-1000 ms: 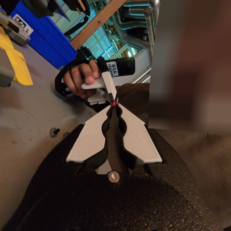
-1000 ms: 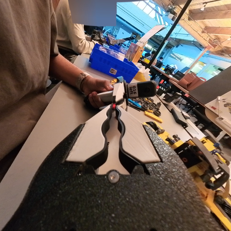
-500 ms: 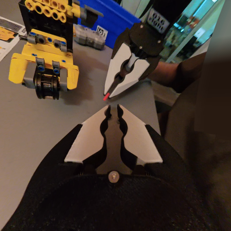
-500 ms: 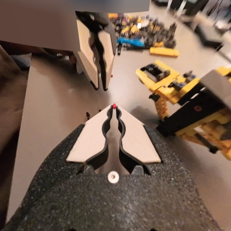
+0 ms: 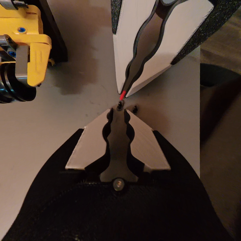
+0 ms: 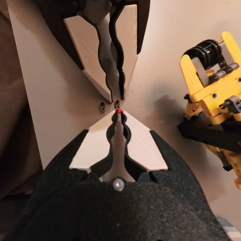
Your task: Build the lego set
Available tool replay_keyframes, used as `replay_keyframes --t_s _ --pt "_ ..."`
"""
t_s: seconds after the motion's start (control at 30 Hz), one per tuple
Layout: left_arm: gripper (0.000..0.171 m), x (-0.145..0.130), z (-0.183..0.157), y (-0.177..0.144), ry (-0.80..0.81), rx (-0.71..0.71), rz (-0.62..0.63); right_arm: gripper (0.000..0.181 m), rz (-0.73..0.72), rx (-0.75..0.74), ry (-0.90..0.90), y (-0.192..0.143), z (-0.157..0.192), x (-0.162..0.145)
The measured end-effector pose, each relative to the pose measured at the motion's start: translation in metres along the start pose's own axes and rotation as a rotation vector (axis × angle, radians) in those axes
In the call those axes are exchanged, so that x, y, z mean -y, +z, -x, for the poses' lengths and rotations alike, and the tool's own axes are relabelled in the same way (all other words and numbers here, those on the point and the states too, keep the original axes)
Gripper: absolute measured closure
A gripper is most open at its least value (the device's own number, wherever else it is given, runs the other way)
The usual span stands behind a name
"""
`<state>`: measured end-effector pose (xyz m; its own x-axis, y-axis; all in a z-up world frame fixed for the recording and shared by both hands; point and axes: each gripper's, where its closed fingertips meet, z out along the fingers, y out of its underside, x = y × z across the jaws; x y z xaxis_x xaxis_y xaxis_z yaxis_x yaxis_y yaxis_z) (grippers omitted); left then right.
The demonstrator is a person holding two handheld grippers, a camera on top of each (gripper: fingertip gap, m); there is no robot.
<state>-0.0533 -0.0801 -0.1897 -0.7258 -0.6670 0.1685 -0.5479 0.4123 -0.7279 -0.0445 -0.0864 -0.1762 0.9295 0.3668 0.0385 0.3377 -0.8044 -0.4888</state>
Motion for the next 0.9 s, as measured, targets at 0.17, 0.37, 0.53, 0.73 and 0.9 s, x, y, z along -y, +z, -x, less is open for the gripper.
replay_keyframes --t_s 0.17,0.37,0.53,0.73,0.9 --pt "0.164 0.0029 -0.0016 0.0026 0.0 -0.02 -0.002 0.177 0.058 0.012 -0.016 0.0015 -0.0004 0.003" --pt "0.17 0.0006 -0.0035 0.0055 0.028 -0.01 0.02 0.177 0.123 0.032 -0.013 0.0047 0.0008 0.002" --pt "0.17 0.0005 -0.0035 0.0056 0.028 -0.01 0.021 0.177 0.153 0.038 -0.019 0.0033 0.0023 0.0015" --pt "0.17 0.0005 -0.0034 0.0057 0.03 -0.008 0.021 0.177 0.181 0.047 -0.017 0.0046 0.0012 0.0005" --pt "0.17 0.0008 -0.0042 0.0052 0.026 -0.018 0.018 0.178 0.21 0.052 -0.035 0.0047 0.0027 0.0001"
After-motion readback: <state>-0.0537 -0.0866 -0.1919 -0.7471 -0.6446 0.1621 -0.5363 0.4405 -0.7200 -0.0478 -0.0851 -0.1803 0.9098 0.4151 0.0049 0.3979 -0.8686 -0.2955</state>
